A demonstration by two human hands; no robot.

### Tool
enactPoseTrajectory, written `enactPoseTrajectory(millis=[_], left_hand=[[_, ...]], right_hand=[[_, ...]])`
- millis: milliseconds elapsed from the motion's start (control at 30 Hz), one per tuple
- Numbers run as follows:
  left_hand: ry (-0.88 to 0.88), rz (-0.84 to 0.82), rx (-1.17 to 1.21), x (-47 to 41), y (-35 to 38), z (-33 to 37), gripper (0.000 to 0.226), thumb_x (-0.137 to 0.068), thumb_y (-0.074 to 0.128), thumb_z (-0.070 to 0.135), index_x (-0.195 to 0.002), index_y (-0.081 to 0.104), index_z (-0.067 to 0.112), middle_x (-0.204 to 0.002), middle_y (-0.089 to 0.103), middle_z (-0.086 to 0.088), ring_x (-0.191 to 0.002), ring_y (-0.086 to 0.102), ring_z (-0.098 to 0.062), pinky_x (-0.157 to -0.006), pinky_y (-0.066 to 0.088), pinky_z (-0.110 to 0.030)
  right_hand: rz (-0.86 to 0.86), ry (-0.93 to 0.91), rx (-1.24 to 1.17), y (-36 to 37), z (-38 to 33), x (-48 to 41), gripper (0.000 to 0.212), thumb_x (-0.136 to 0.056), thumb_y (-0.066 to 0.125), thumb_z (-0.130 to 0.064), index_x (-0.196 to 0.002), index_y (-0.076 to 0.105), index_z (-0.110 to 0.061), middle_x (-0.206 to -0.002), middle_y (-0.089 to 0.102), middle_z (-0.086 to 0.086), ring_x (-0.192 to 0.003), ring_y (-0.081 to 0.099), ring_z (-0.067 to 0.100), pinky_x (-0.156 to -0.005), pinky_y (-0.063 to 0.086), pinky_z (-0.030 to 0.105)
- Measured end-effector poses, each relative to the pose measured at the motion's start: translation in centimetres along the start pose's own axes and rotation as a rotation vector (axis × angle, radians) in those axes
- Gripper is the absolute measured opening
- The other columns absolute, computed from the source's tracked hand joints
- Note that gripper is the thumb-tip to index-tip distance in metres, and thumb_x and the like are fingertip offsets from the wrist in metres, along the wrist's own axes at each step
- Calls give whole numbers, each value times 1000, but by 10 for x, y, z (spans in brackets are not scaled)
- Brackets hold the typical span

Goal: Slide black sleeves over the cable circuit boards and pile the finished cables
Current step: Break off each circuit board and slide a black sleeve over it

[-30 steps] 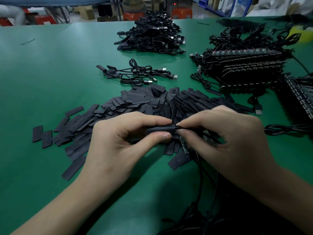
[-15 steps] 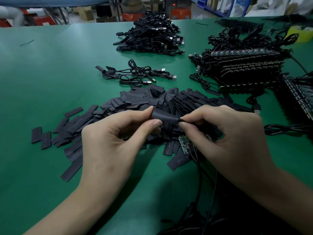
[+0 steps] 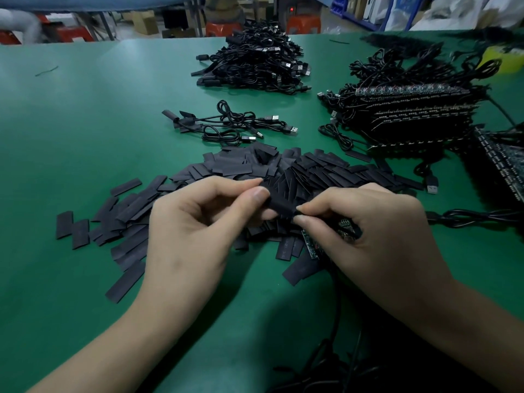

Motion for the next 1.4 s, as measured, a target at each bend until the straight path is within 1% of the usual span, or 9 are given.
enactPoseTrajectory(millis=[167,367,600,700,800,1033,1167,1300,1400], left_hand=[[-36,129,248,-2,-12,-2,9,-81,74,17,-87,77,11,-78,77,-13,-72,77,-18,-67,58,-19],[-75,184,338,-7,-25,-10,13,-79,74,22,-88,76,13,-78,77,-10,-77,77,-19,-72,59,-21],[18,92,161,-11,-21,-4,23,-89,67,27,-109,71,16,-91,77,-9,-83,76,-20,-76,57,-22],[110,21,-66,-8,-14,1,9,-93,68,21,-99,75,23,-84,76,0,-74,74,-15,-68,55,-21],[200,-52,-232,-4,-4,5,9,-94,70,20,-93,76,25,-75,73,6,-65,69,-10,-64,54,-20],[252,-176,-299,-1,7,2,13,-95,67,8,-94,77,18,-80,75,12,-72,73,-2,-72,51,-10],[260,-223,-308,-1,9,1,12,-95,68,14,-95,78,20,-83,76,14,-74,73,3,-74,56,-15],[284,-207,-309,-2,5,5,9,-90,75,14,-89,80,21,-81,76,17,-68,71,6,-69,54,-12],[284,-182,-314,-2,2,9,3,-85,81,22,-83,80,24,-70,73,16,-62,69,-1,-63,49,-11]], right_hand=[[-222,-33,51,0,14,-8,30,-87,66,-53,-103,74,-28,-86,64,-12,-86,59,13,-74,52,41],[-399,-108,89,3,14,-13,29,-96,51,-48,-85,68,-27,-90,61,-14,-94,55,18,-81,49,45],[-220,112,19,-31,31,-46,25,-103,53,-33,-81,64,-25,-70,70,-13,-65,67,-1,-62,47,13],[-193,115,101,-30,34,-93,22,-103,52,-34,-86,61,-26,-67,69,-10,-56,67,1,-58,50,21],[-229,71,281,3,40,-145,24,-105,50,-41,-96,65,-25,-75,64,-11,-72,64,16,-69,51,33],[-364,53,353,122,54,-231,19,-105,49,-36,-92,57,-25,-99,63,2,-91,58,29,-75,43,35],[-417,54,336,169,51,-248,25,-104,52,-38,-110,65,-18,-118,64,11,-105,60,35,-80,44,37],[-446,38,411,187,45,-249,35,-102,55,-43,-128,61,-19,-135,50,13,-128,46,34,-105,39,47],[-391,-34,380,167,29,-238,33,-103,54,-42,-125,61,-19,-132,50,11,-127,44,31,-106,37,47]])
Point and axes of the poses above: each hand's wrist, its own x-axis away from the middle knuckle, its own y-axis out of the palm, z = x × y, the point moved 7 cm from there along -x, towards the middle knuckle
